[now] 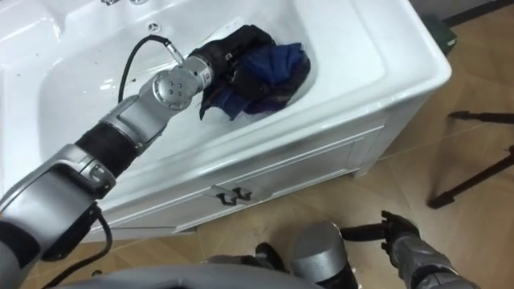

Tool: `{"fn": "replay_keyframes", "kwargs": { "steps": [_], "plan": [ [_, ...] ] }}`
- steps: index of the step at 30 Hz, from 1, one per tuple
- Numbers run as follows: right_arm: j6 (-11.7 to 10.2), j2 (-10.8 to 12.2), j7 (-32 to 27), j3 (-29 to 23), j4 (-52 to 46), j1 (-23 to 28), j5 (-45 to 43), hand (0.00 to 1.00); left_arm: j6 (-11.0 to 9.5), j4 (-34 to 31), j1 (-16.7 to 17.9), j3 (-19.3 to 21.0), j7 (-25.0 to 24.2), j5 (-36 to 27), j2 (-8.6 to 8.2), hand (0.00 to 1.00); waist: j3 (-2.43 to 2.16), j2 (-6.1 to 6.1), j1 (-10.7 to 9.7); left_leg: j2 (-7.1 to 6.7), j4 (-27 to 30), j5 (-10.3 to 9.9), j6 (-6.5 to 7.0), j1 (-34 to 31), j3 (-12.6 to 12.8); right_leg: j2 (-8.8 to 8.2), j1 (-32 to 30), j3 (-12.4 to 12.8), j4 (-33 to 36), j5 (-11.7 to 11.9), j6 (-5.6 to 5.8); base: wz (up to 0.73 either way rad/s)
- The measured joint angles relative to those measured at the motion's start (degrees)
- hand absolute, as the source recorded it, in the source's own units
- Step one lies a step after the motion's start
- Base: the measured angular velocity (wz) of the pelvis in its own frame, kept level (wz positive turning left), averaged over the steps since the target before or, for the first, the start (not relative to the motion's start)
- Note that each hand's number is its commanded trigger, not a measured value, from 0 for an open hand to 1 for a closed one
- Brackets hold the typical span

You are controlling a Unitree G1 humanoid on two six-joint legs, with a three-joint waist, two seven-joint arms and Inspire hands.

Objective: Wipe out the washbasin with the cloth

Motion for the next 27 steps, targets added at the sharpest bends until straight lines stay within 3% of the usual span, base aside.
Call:
{"fn": "replay_keyframes", "kwargs": {
  "steps": [4, 7, 8, 13, 19, 27],
  "plan": [
    [0.1, 0.4, -0.1, -1.8, 0.3, 1.2, -0.5, 0.0, 0.0, -3.3, 3.0, 0.0, -1.8, 0.0, -0.55, 1.0, -1.05, -0.83, -0.1, -0.18, -1.3, 0.0, 0.0, 2.2, -0.9, 0.51, 2.9, -0.4, -2.5, 0.8, 0.12, 0.03],
    [0.1, 0.5, -0.5, -2.9, 0.2, 2.0, -0.7, 0.0, 0.0, -3.8, 3.5, 0.0, -3.0, 0.0, -0.75, 1.0, -0.94, -1.44, -0.1, -0.04, -2.2, 0.1, -0.1, 4.0, -0.9, 1.22, 5.4, -0.2, -4.8, 1.9, 0.13, -0.09],
    [0.1, 0.7, -0.6, -3.5, 0.2, 2.4, -0.8, 0.0, 0.0, -4.3, 3.6, 0.0, -3.4, 0.0, -0.66, 1.0, -1.21, -1.58, 0.0, -0.01, -2.4, 0.1, -0.12, 4.3, -0.9, 1.29, 5.6, 0.1, -5.3, 2.0, 0.14, -0.1],
    [0.5, 1.3, -1.2, -4.8, 0.1, 3.6, -0.7, 0.0, 0.0, -8.4, 5.8, 0.3, -3.8, 0.0, -0.32, 1.0, -1.18, -2.43, 0.3, -0.26, -2.4, 0.1, -0.12, 5.6, -1.0, 1.46, 6.7, 1.1, -5.7, 2.0, 0.17, -0.08],
    [0.6, 1.4, -3.6, -6.3, 0.1, 7.4, -2.6, 0.0, 0.2, -11.0, 8.6, 1.1, -6.2, -0.2, -0.58, 1.0, -1.57, -4.1, 1.1, -0.21, -2.5, 0.1, -0.16, 6.8, -1.6, 1.63, 8.4, 1.5, -6.6, 2.1, 0.27, 0.0],
    [4.3, 1.7, -5.0, -8.6, 0.0, 8.7, -11.0, 0.0, 1.1, -11.0, 9.5, 1.7, -6.9, 0.1, -0.27, 1.0, -1.64, -4.64, 1.4, -0.36, -3.1, 0.1, -0.17, 8.1, -1.6, 1.85, 9.6, 1.7, -7.5, 2.5, 0.33, -0.03]
  ]
}}
